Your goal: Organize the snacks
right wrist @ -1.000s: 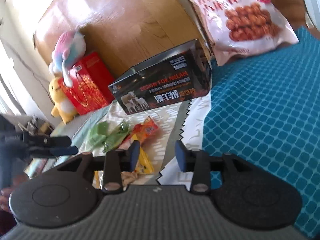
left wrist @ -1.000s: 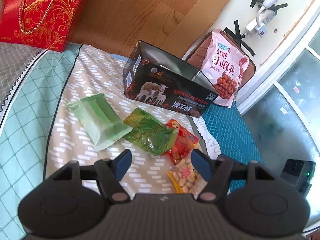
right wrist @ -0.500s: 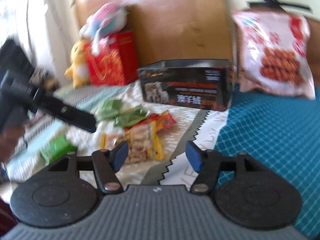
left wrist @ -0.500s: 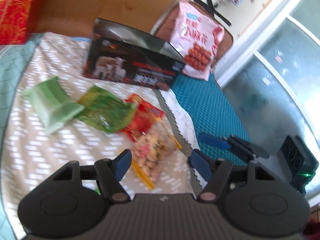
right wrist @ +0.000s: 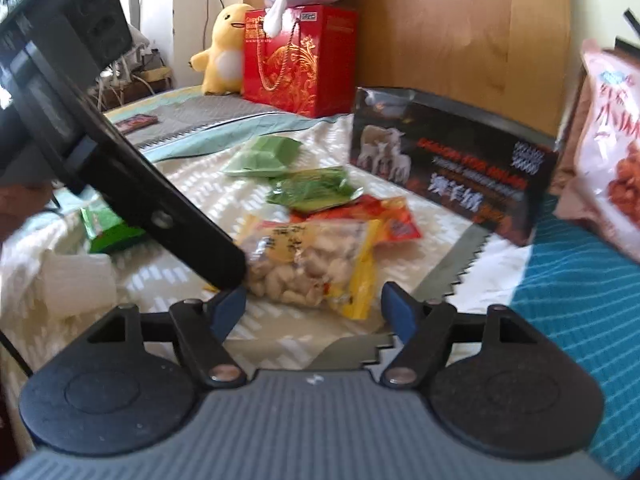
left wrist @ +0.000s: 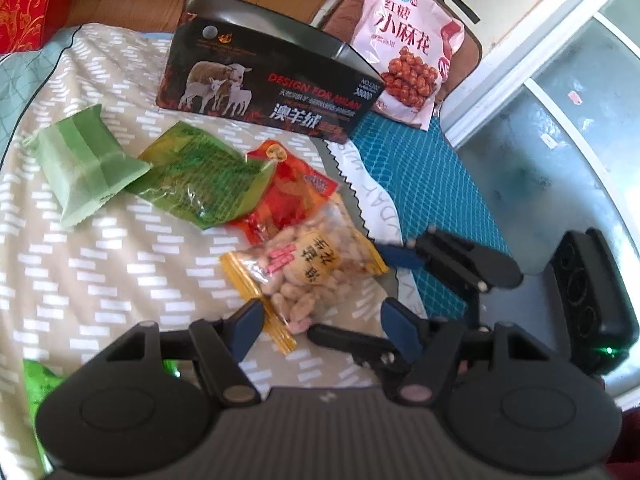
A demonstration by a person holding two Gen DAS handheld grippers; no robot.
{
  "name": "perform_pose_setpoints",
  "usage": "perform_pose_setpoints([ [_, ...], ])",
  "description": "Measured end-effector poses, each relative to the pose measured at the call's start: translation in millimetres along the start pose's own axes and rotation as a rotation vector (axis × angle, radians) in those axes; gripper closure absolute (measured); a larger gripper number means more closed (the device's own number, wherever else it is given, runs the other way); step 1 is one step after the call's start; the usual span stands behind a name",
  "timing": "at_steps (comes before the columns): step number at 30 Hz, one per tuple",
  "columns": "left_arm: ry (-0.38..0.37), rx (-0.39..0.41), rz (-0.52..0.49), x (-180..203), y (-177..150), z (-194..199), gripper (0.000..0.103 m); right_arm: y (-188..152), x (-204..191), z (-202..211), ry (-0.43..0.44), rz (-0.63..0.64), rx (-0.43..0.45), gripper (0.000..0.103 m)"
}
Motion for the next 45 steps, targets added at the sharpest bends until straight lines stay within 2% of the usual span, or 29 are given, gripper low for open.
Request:
perform_pose_setpoints([
  [3,0.007,0.011,0.000,0,4,1,0.047,-3,-8,3,-0.020,-0.017,0.013,0.041],
  [5,0.008,0.018,0.000,1,6,2,0.048,-5,-13,6,-0.033,-0.044,0.023,0.048],
  [7,0.024,0.027,-0.008,1,6,4,0.048,-7,-18,9,-0.035,-0.064,0.035,0.050],
  [13,0.014,0.044,0.011,-7,6,8,0.046,-10,-31,11,-0.016,-0.089,0.048,0.050],
  [17,0.017,0.044,0.007,-8,4,9,0.040,-9,-30,10,-0.011,-0.091,0.048,0.049],
  [25,0.022,0.047,-0.013,-5,-5,9,0.042,-9,-31,8,-0.019,-0.086,0.047,0.050],
  [27,0.028,0.049,-0.022,-3,-6,8,0.046,-9,-31,8,-0.028,-0.085,0.048,0.055],
  [29,0.014,0.041,-0.027,-1,-6,6,0.049,-9,-29,8,-0.021,-0.089,0.050,0.077],
  [30,-0.005,0.035,-0.027,1,-6,5,0.056,-9,-28,8,0.000,-0.094,0.051,0.084],
  [31,-0.031,0.025,-0.031,2,-6,4,0.058,-9,-28,8,0.024,-0.098,0.049,0.094],
  [37,-0.044,0.051,-0.080,16,-4,13,0.058,-7,-34,8,0.022,-0.076,0.072,0.095],
  [43,-0.007,0.062,-0.024,0,-2,19,0.054,-12,-31,13,0.012,-0.057,0.039,0.091],
  [45,-0.007,0.070,-0.012,-5,0,23,0.048,-19,-28,23,0.005,-0.057,0.038,0.089],
])
Point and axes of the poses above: each gripper's, at about its wrist camera, not at the fingertips, and z roughly against the way its jaws point, x to its right, y to its top, the point moved 2 cm from there along -z, roughly the way its jaws point, and after that the axes turned 9 degrees about -x, right-handed, at the moved point
